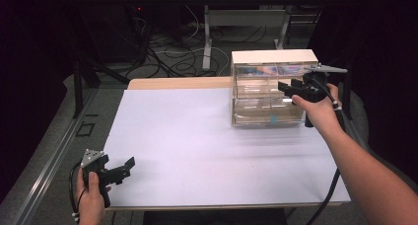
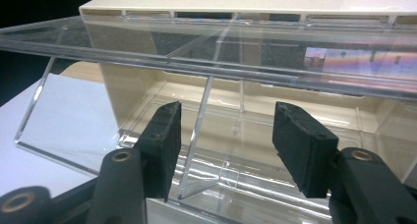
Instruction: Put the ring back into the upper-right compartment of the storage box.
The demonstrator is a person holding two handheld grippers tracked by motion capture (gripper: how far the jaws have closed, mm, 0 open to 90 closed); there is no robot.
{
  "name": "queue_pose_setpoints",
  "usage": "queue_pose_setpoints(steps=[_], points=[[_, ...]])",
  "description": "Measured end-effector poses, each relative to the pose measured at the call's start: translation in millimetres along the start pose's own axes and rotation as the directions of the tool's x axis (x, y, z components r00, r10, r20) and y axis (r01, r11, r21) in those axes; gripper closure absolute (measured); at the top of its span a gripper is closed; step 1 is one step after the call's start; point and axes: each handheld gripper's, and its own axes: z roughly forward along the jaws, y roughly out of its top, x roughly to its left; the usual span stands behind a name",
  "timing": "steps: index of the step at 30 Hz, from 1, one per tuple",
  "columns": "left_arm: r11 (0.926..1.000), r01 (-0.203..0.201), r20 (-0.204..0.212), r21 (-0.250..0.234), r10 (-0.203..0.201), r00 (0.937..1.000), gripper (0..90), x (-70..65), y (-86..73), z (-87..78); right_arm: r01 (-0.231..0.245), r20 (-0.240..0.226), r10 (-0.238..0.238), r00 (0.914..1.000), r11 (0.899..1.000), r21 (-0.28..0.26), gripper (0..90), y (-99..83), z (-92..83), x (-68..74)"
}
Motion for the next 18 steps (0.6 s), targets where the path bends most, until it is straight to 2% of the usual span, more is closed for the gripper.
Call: queue_pose_setpoints(steps=[6, 12, 13, 14, 18], points=[[1.0, 0.0, 0.001, -0.001, 0.0, 1.0, 0.4, -0.2, 0.0, -0.2, 0.01, -0.023, -0.01, 0.9997, 1.0, -0.003, 41.4, -1.0, -7.1, 2.9], [1.0, 0.0, 0.001, 0.0, 0.0, 1.0, 0.5, -0.2, 0.0, 0.0, 0.019, -0.026, -0.019, 0.9995, 1.0, -0.017, 39.6, -5.3, -13.4, 5.0], [1.0, 0.001, 0.0, 0.001, -0.001, 1.0, 0.5, -0.2, 0.0, 0.0, 0.014, -0.035, -0.014, 0.9993, 1.0, -0.005, 39.1, -6.1, -15.3, 5.6], [1.0, 0.001, 0.0, 0.001, -0.001, 1.0, 0.5, -0.2, -0.1, 0.0, 0.018, -0.027, -0.018, 0.9995, 1.0, -0.016, 38.6, -7.2, -15.8, 5.9], [1.0, 0.002, 0.0, 0.002, -0.002, 1.0, 0.5, -0.2, -0.2, 0.0, 0.026, -0.03, -0.026, 0.9992, 1.0, -0.005, 38.1, -10.5, -22.3, 7.7]])
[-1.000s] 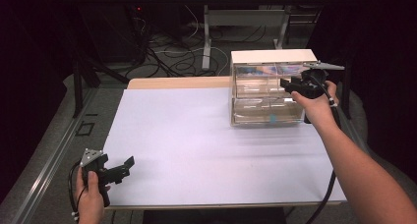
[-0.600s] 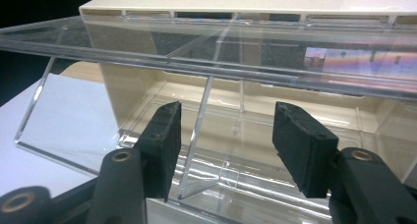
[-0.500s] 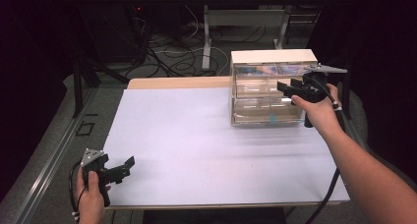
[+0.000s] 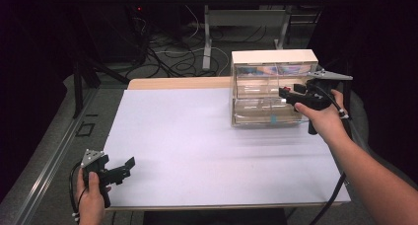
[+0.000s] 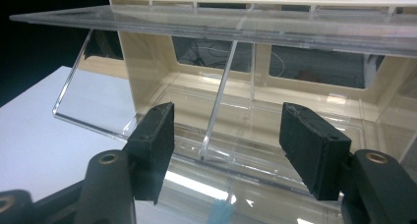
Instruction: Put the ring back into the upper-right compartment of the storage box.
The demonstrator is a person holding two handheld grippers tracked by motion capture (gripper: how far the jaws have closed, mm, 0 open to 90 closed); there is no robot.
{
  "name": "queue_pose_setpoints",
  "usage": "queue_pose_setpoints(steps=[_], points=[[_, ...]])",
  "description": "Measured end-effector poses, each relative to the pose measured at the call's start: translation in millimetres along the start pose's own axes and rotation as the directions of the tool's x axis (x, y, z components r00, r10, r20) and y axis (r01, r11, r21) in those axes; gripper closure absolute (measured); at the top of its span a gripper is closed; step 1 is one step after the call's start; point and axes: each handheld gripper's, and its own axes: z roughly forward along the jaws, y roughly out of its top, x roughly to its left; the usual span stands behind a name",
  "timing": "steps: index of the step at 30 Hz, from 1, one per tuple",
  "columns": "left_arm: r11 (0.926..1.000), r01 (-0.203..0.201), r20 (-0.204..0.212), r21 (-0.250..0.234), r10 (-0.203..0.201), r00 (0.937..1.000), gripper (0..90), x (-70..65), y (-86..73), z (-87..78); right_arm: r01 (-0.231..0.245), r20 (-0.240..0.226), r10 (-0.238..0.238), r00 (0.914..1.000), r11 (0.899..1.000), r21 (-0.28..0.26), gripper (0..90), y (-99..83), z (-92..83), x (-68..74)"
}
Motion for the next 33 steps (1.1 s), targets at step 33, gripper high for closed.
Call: queue_pose_setpoints(steps=[33], points=[[1.0, -0.001, 0.001, -0.001, 0.001, 1.0, 0.5, -0.4, 0.1, -0.3, 0.042, -0.037, -0.043, 0.9984, 0.999, -0.025, 15.5, -74.3, -8.6, 26.6]])
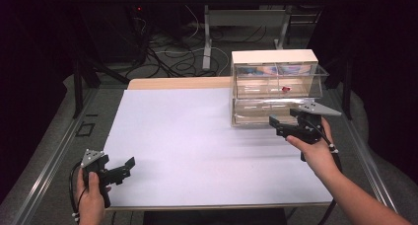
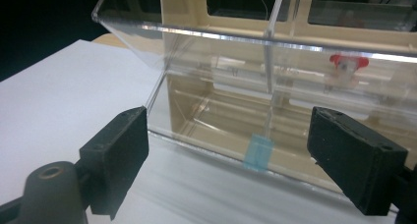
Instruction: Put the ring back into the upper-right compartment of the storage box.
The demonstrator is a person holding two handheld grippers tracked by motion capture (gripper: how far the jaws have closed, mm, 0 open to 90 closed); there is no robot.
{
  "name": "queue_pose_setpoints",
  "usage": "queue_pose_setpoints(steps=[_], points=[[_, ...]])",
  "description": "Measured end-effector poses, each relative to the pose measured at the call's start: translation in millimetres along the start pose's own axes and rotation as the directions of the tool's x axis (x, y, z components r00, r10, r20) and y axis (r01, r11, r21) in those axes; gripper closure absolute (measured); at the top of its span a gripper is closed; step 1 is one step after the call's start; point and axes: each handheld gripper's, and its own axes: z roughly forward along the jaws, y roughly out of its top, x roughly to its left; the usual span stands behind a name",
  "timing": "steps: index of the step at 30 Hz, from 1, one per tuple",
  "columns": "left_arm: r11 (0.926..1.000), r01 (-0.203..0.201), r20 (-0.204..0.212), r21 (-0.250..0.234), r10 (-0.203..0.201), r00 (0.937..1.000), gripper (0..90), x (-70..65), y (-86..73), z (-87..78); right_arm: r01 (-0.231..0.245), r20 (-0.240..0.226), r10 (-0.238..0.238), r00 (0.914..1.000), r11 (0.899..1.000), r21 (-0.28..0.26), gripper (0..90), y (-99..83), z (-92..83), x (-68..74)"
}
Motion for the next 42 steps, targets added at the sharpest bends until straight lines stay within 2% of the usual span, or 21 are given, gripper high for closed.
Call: queue_pose_setpoints(steps=[4, 10, 14, 18, 20, 25, 32, 42], points=[[1.0, -0.001, 0.0, 0.001, 0.001, 1.0, 0.5, -0.4, 0.0, 0.1, 0.012, 0.005, -0.012, 0.9999, 1.0, 0.006, 14.4, -8.9, -4.0, -1.1], [1.0, -0.004, 0.001, 0.001, 0.004, 1.0, 0.5, -0.5, -0.1, 0.0, -0.004, 0.006, 0.004, 1.0, 1.0, 0.002, 9.9, -26.3, -8.1, -3.7], [1.0, -0.005, -0.001, 0.004, 0.005, 1.0, 0.5, -1.0, -0.2, 0.2, -0.006, -0.003, 0.006, 1.0, 1.0, 0.019, 5.2, -40.5, -12.0, -5.5], [1.0, -0.007, 0.001, 0.004, 0.007, 1.0, 0.5, -1.3, -0.1, 0.2, -0.04, -0.005, 0.04, 0.9992, 0.999, 0.031, 5.1, -55.5, -16.2, -7.7], [1.0, -0.006, 0.0, 0.004, 0.006, 1.0, 0.5, -1.3, -0.2, 0.4, -0.041, -0.004, 0.041, 0.9992, 0.999, 0.029, 5.1, -61.6, -17.5, -8.2], [0.9999, -0.009, 0.003, 0.005, 0.009, 1.0, 0.5, -1.5, -0.3, 0.6, -0.037, 0.007, 0.037, 0.9993, 0.999, 0.037, 5.0, -75.9, -21.6, -9.4], [0.9999, -0.008, 0.001, 0.009, 0.008, 1.0, 0.5, -2.3, -0.5, 0.8, -0.009, 0.032, 0.006, 0.9995, 0.998, 0.066, 5.0, -92.5, -24.2, -10.6], [0.9999, -0.013, 0.004, 0.004, 0.013, 0.9999, 0.5, -2.8, -0.3, 1.6, -0.021, 0.036, 0.018, 0.9992, 0.995, 0.099, 7.0, -105.7, -22.9, -9.9]])
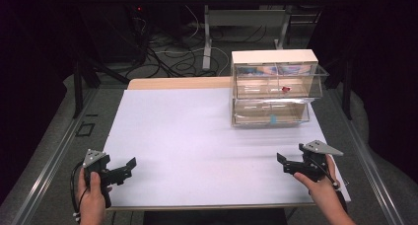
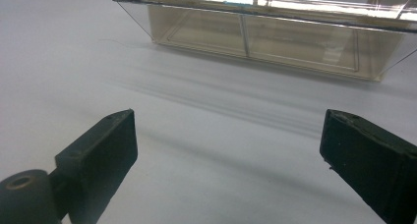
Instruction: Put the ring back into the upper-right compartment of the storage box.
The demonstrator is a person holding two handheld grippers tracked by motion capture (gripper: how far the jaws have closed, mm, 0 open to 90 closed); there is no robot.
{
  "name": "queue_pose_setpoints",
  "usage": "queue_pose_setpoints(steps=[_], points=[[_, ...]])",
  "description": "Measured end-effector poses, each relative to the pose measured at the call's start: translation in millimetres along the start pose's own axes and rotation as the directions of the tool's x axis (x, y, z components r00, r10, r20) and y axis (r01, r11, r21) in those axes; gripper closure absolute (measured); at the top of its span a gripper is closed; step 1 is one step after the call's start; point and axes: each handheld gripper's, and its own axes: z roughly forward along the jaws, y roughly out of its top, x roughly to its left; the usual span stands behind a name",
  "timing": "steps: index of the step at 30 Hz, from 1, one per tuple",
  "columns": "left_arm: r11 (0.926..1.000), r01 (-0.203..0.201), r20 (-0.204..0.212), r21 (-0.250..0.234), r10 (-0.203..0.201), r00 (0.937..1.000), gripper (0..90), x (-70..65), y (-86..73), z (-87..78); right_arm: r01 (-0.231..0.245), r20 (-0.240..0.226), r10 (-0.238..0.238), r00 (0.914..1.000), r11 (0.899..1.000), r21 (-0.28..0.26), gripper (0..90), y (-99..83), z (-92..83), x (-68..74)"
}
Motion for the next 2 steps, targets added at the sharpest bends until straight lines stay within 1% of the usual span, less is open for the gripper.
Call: queue_pose_setpoints(steps=[2], points=[[1.0, 0.001, -0.001, 0.002, -0.001, 1.0, 0.5, 0.1, 0.0, 0.0, -0.008, 0.004, 0.007, 1.0, 1.0, 0.008, 7.0, -0.9, 1.3, 0.0]])
